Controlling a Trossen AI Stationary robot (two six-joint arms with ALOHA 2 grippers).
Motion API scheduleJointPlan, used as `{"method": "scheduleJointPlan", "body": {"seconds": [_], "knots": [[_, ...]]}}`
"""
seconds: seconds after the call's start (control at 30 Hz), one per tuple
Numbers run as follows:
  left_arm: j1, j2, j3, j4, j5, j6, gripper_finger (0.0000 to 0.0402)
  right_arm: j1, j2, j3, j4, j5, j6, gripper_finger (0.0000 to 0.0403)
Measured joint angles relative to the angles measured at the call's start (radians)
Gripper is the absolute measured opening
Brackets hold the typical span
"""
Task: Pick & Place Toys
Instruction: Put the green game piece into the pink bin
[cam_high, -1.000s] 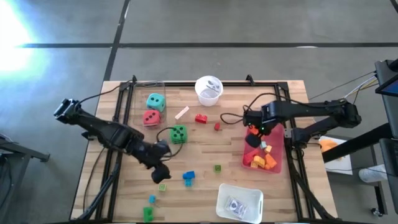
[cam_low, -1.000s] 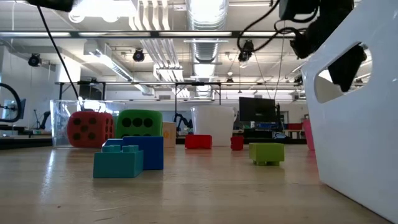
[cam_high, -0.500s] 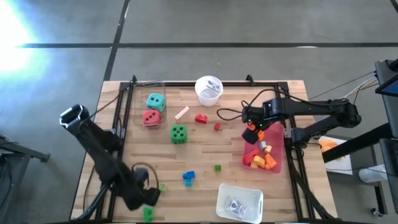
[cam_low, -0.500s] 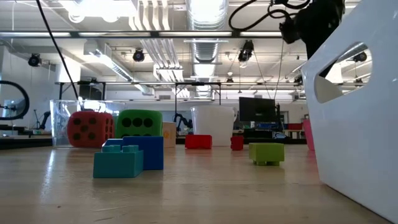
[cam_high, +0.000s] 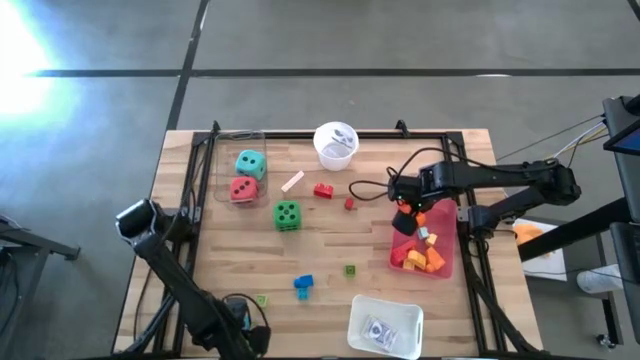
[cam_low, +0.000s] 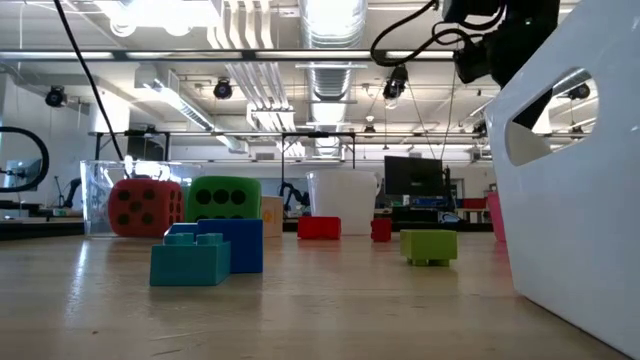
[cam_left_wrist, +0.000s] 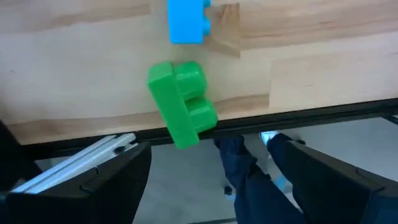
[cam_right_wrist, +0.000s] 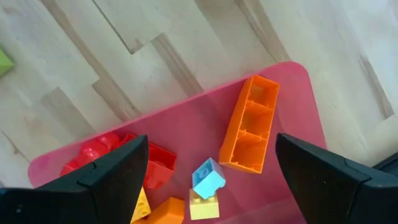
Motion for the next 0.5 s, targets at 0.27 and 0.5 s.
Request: {"method": "scheduleJointPlan", "body": {"seconds": [0.27, 0.5], "knots": [[-0.030, 0.057, -0.009, 0.019, 0.002, -0.078, 0.0369, 0.000, 0.000, -0.005, 0.001, -0.002, -0.033, 0.0343], [-0.032, 0.096, -0.010, 0.022, -0.010, -0.077, 0.0369, 0.020, 0.000, -0.005, 0.001, -0.003, -0.050, 0.0343]]}}
